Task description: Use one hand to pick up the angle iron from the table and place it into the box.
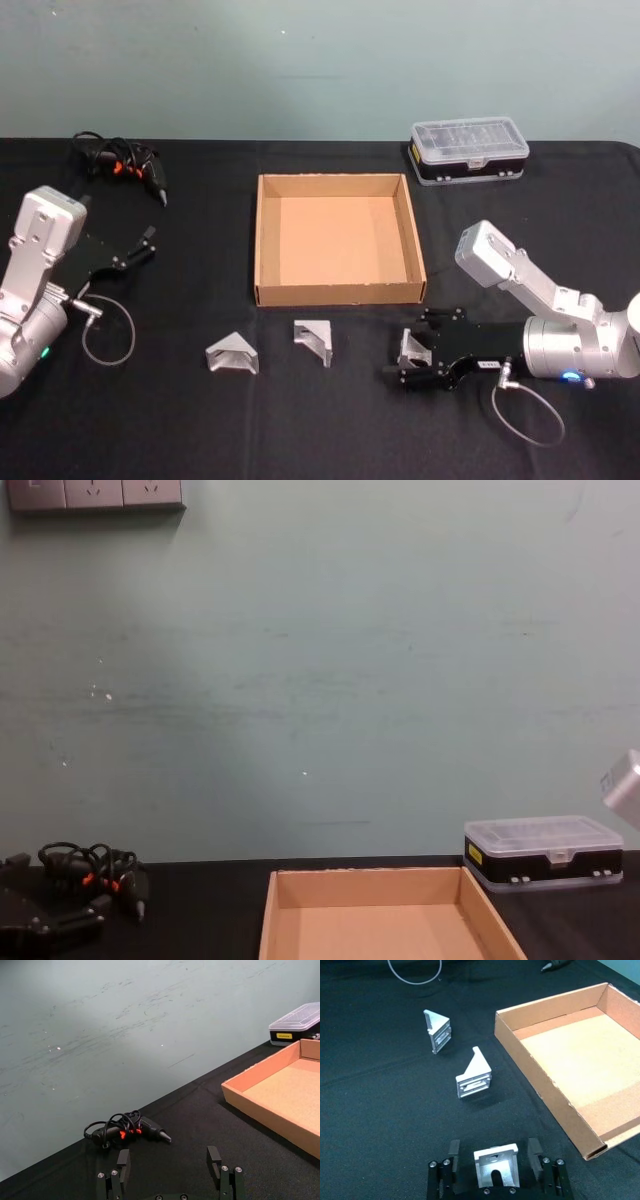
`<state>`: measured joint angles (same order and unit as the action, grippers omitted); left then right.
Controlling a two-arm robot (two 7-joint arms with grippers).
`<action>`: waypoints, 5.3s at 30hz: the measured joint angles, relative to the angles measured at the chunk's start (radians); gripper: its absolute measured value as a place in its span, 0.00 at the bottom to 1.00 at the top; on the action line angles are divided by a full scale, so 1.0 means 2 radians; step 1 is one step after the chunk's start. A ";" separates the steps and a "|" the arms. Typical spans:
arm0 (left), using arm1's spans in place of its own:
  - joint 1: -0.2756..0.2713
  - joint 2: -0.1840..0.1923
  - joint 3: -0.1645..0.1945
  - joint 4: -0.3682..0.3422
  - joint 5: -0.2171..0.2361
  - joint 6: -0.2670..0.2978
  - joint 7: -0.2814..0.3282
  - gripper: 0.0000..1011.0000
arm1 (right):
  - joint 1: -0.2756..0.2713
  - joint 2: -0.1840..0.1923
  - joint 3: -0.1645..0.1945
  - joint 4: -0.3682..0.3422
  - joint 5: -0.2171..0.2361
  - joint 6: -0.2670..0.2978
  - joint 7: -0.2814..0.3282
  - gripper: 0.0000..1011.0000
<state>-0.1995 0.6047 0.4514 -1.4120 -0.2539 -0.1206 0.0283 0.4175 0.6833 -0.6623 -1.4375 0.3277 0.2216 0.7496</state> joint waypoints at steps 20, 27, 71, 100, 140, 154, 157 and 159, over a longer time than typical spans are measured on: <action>0.000 0.000 0.000 0.000 0.000 0.000 0.000 0.99 | -0.004 0.001 0.007 -0.002 0.001 -0.002 -0.004 0.45; 0.000 0.000 0.000 0.000 0.000 0.000 0.000 0.99 | -0.017 0.009 0.027 -0.035 0.013 -0.003 -0.021 0.45; 0.000 0.000 0.000 0.000 0.000 0.000 0.000 0.99 | 0.092 -0.150 0.035 0.141 -0.054 0.002 -0.100 0.45; 0.000 0.000 0.000 0.000 0.000 0.000 0.000 0.99 | 0.101 -0.180 0.048 0.188 -0.081 -0.012 -0.097 0.76; 0.000 0.000 0.000 0.000 0.000 0.000 0.000 0.99 | -0.048 -0.045 0.121 -0.072 0.012 -0.016 -0.068 0.99; 0.000 0.000 0.000 0.000 0.000 0.000 0.000 0.99 | -0.030 -0.011 0.055 -0.070 0.009 -0.009 0.003 0.99; 0.000 0.000 0.000 0.000 0.000 0.000 0.000 0.99 | -0.024 -0.012 0.044 -0.061 0.005 -0.009 0.005 0.99; 0.000 0.000 0.000 0.000 0.000 0.000 0.000 0.99 | -0.019 -0.015 0.035 -0.054 0.001 -0.009 0.006 0.99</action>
<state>-0.1995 0.6047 0.4514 -1.4120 -0.2539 -0.1206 0.0283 0.3804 0.6541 -0.5913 -1.5448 0.3293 0.2031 0.7619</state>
